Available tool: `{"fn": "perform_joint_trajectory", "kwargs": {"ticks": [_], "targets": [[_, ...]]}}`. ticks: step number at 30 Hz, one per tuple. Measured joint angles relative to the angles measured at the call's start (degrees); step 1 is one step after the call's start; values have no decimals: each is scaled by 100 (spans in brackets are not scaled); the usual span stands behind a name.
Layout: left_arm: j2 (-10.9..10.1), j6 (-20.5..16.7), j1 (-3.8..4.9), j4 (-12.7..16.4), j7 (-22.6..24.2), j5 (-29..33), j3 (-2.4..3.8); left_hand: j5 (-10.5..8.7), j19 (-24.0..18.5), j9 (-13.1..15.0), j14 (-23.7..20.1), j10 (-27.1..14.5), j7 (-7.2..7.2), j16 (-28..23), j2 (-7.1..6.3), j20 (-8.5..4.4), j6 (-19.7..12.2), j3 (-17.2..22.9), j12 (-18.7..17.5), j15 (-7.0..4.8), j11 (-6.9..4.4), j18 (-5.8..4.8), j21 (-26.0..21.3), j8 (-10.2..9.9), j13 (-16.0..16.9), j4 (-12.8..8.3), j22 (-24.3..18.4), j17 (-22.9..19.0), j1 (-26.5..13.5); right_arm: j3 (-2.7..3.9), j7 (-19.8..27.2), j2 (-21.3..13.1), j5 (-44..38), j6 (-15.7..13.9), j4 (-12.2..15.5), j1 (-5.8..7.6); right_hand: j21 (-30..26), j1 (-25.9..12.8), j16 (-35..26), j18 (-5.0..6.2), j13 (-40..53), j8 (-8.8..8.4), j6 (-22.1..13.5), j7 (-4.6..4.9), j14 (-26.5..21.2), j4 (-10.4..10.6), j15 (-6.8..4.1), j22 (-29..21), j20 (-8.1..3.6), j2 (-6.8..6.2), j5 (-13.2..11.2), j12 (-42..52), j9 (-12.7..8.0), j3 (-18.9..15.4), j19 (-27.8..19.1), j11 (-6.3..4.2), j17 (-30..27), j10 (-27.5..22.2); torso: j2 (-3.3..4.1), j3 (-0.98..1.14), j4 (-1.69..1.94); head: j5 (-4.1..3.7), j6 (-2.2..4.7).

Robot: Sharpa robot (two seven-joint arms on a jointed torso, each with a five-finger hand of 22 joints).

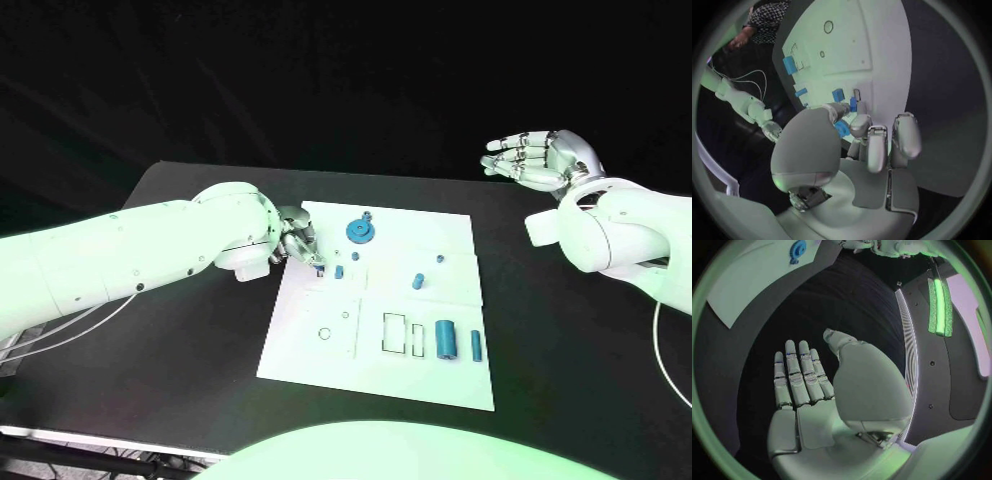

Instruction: Assemble the parts on the task board

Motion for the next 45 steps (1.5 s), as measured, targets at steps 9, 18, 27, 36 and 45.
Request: {"fn": "perform_joint_trajectory", "kwargs": {"ticks": [9, 18, 27, 36, 45], "targets": [[-15, 0, -18, 48, -29, -169, -3, 0, 0, 1, 0, 20, -9, 0, -8, 0, 10, 0, 0, 0, -20, 0, 22, 8, 10, 0, 0, 0, -8, -1, -3, -2, 0, 21, 4, -1, 0, 0, -23, 0, 0, 0, 0, 0, 0, 0, 0, -2, 0, 0, 0, 0, 0, 0, 0, 0, -6, 0, -2, -2, 1, 4, -10], [-4, 1, -33, 55, -62, -283, -12, -2, 0, 3, 0, 20, -10, 0, -15, 0, 10, 0, 0, 0, -19, 0, 21, 8, 10, 0, 4, 0, -15, -1, -4, -4, -3, 29, 8, -1, 0, 0, -23, 0, 0, 0, 0, 0, 0, 0, 0, -3, 0, 0, 0, 0, -3, 0, 0, 0, -9, 0, -3, -4, 2, 13, -23], [41, 1, -58, 44, -72, -350, -18, 12, -1, 202, 0, 19, -10, 0, -67, 0, 11, 151, 0, 0, -19, 0, 21, 4, 10, -151, 10, 0, -67, -1, -5, -5, -45, 34, 11, -4, 0, 0, -23, 0, 1, 0, 0, 0, 0, 1, 0, -9, 0, 0, 0, 0, -5, -1, 0, 0, -11, 0, -2, -5, 2, 17, -38], [43, 8, -61, 45, -74, -366, -32, 13, -1, 202, 0, 19, -10, 0, -66, 0, 11, 152, 0, 0, -18, 0, 21, 2, 9, -152, 9, 0, -67, -2, -7, -3, -90, 37, 6, -12, 0, 0, -23, 0, 1, 0, 0, 0, 0, 1, 0, -9, 0, 0, 0, 0, -5, -1, 1, 0, -11, 0, -3, -4, 3, 18, -52], [43, 16, -60, 62, -74, -370, -47, 13, 20, 202, 0, 18, -10, 0, -65, -21, 11, 174, 0, 0, -18, 0, 21, 22, 26, -140, 14, 0, -65, -2, -10, -5, -107, 39, 3, -14, 0, 0, -23, 0, 2, 0, 0, 0, 0, -16, 0, -9, 0, 0, 0, 0, -5, 16, 1, 0, -18, 0, -3, -7, 3, 18, -60]]}}
